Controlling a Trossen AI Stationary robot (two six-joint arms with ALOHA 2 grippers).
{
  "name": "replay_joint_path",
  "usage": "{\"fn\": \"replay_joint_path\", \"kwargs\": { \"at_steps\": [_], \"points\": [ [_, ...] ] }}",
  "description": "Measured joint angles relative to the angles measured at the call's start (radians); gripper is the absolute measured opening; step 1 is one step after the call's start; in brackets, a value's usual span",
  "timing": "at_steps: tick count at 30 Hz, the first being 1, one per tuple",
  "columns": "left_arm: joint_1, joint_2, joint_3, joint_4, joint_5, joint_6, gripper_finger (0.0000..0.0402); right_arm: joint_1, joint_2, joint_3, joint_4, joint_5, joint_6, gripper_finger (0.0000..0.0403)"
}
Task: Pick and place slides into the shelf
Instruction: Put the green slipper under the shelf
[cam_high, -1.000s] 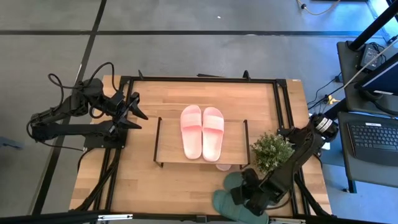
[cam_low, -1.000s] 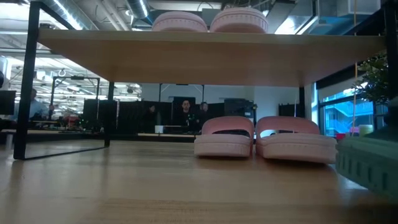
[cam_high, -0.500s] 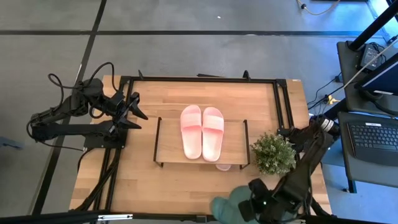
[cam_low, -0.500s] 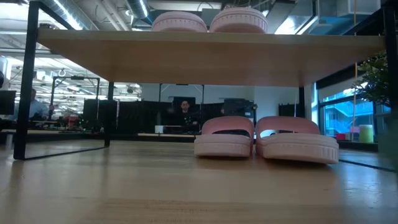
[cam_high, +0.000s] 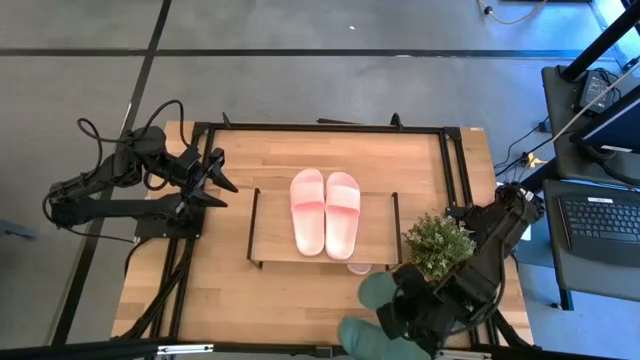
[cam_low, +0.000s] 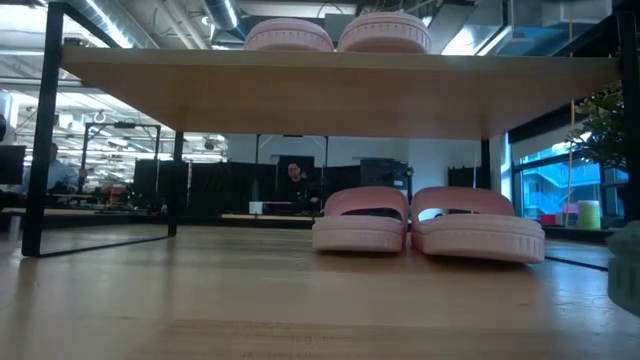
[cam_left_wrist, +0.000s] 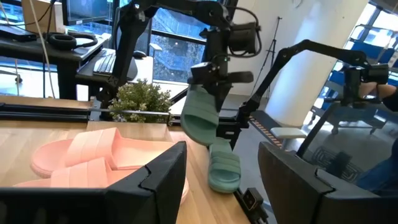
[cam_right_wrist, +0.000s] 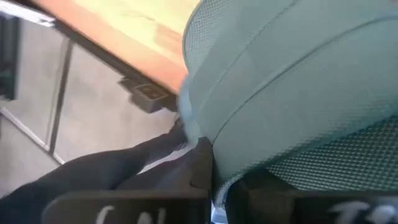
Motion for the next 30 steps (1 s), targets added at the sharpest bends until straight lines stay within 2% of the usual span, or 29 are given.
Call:
{"fn": "replay_joint_path", "kwargs": {
  "at_steps": [4, 9, 14, 17, 20, 25, 30],
  "points": [
    [0.0, 0.0, 0.0, 0.006, 0.0, -0.058, 0.019, -0.039, 0.0, 0.063, 0.031, 0.0, -0.107, 0.0015],
    [0.0, 0.0, 0.0, 0.073, -0.002, -0.212, 0.019, -0.089, 0.0, 0.168, 0.054, 0.007, -0.249, 0.0015],
    [0.0, 0.0, 0.0, 0.153, -0.069, -0.289, 0.019, -0.172, 0.0, 0.265, -0.006, 0.123, -0.459, 0.0015],
    [0.0, 0.002, 0.0, 0.182, -0.145, -0.294, 0.019, -0.253, -0.002, 0.31, -0.024, 0.23, -0.595, 0.0015],
    [0.0, 0.025, 0.002, 0.214, -0.184, -0.353, 0.019, -0.347, -0.002, 0.333, -0.015, 0.286, -0.703, 0.0015],
    [0.0, 0.079, 0.002, 0.303, -0.179, -0.42, 0.019, -0.51, -0.001, 0.333, 0.036, 0.277, -0.946, 0.0015],
    [0.018, 0.136, 0.002, 0.284, -0.305, -0.41, 0.019, -0.599, 0.002, 0.333, 0.168, 0.198, -1.115, 0.0015]
  ]
}}
